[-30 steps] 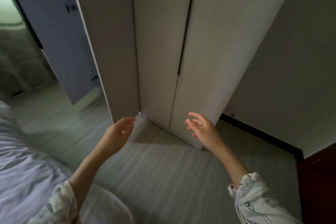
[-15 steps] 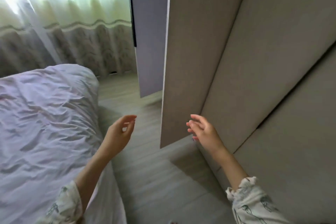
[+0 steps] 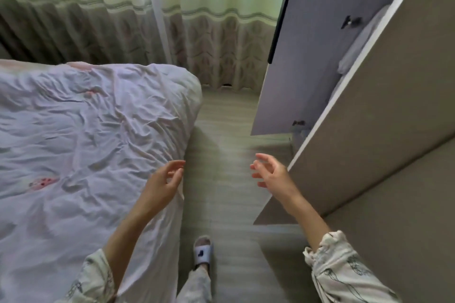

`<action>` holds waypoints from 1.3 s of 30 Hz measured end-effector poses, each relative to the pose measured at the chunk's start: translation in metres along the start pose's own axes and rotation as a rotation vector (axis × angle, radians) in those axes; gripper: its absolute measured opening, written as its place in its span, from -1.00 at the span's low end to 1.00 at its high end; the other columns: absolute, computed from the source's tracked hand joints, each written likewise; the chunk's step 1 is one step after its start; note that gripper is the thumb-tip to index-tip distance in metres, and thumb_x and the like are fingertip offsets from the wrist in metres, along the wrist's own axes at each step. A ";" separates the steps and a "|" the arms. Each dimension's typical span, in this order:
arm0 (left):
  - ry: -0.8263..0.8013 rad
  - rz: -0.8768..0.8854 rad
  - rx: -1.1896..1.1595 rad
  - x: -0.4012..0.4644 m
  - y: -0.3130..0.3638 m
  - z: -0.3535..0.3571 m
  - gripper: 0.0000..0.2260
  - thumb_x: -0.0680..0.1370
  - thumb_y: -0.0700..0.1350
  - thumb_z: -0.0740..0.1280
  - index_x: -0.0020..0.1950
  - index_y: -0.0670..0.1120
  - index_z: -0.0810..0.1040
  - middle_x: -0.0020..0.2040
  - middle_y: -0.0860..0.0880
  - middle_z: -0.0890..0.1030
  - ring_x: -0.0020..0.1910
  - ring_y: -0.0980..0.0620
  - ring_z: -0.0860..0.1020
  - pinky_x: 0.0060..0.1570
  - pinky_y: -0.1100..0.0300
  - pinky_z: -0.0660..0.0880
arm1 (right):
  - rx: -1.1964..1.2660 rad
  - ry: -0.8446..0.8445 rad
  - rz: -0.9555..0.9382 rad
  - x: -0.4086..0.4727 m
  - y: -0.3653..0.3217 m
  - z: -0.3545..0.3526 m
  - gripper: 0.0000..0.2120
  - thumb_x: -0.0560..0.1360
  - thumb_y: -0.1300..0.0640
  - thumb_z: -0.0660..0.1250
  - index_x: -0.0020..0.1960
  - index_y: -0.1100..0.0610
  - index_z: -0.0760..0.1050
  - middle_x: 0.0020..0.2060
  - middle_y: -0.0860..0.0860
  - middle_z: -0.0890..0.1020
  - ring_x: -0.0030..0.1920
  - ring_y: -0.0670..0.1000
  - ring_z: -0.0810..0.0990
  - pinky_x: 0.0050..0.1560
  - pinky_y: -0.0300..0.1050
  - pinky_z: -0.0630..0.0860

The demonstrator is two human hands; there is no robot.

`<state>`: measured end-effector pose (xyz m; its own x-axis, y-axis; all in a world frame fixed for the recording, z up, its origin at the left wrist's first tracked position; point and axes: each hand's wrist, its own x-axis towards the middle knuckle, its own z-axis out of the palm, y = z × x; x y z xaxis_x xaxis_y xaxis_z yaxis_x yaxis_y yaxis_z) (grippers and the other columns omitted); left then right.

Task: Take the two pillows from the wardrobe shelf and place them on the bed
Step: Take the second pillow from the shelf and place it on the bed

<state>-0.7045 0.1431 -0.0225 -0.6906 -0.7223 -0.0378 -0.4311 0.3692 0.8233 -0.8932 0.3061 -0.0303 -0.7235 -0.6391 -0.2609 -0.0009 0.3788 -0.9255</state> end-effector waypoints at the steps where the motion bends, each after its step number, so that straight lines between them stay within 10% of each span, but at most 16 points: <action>1: 0.007 -0.002 -0.001 0.021 -0.005 -0.001 -0.76 0.58 -0.22 0.21 0.22 -0.18 0.51 0.14 -0.13 0.59 0.03 0.02 0.53 0.03 0.19 0.44 | 0.002 -0.002 -0.009 0.022 -0.006 0.004 -0.71 0.57 0.14 0.22 0.28 0.12 0.40 0.04 0.17 0.60 -0.14 -0.01 0.57 -0.18 -0.15 0.49; 16: -0.178 0.198 0.011 0.369 0.048 0.007 -0.73 0.58 -0.16 0.20 0.28 -0.14 0.45 0.16 -0.07 0.54 0.06 0.05 0.51 0.01 0.25 0.45 | 0.194 0.209 -0.030 0.304 -0.127 -0.012 -0.72 0.57 0.15 0.20 0.27 0.15 0.40 -0.01 0.04 0.58 -0.08 0.01 0.54 -0.19 -0.18 0.45; 27: -0.315 0.360 0.011 0.572 0.139 0.112 -0.79 0.56 -0.18 0.24 0.18 -0.11 0.53 0.02 -0.01 0.61 0.00 0.00 0.57 -0.06 0.28 0.37 | 0.264 0.465 -0.023 0.464 -0.153 -0.129 -0.75 0.58 0.10 0.18 0.23 0.11 0.42 -0.02 0.00 0.59 -0.03 0.01 0.58 -0.03 -0.07 0.53; 33: -0.437 0.519 -0.059 0.658 0.223 0.179 -0.80 0.58 -0.12 0.22 0.17 -0.02 0.53 -0.06 0.01 0.62 -0.24 0.31 0.52 -0.32 0.51 0.36 | 0.241 0.675 -0.051 0.503 -0.176 -0.223 -0.75 0.58 0.13 0.19 0.24 0.13 0.41 -0.01 0.03 0.59 -0.06 -0.01 0.57 -0.07 -0.14 0.49; 39: -0.614 0.697 -0.138 0.703 0.315 0.258 -0.77 0.58 -0.13 0.21 0.21 -0.02 0.51 0.04 0.05 0.59 -0.02 0.08 0.54 -0.10 0.34 0.39 | 0.107 0.902 -0.036 0.505 -0.195 -0.305 -0.65 0.57 0.15 0.21 0.34 0.17 0.35 0.06 0.14 0.60 -0.09 -0.03 0.58 -0.05 -0.16 0.50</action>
<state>-1.4755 -0.0975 0.0644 -0.9697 0.0851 0.2291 0.2404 0.5016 0.8310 -1.4688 0.1132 0.1022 -0.9900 0.1347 0.0409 -0.0022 0.2758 -0.9612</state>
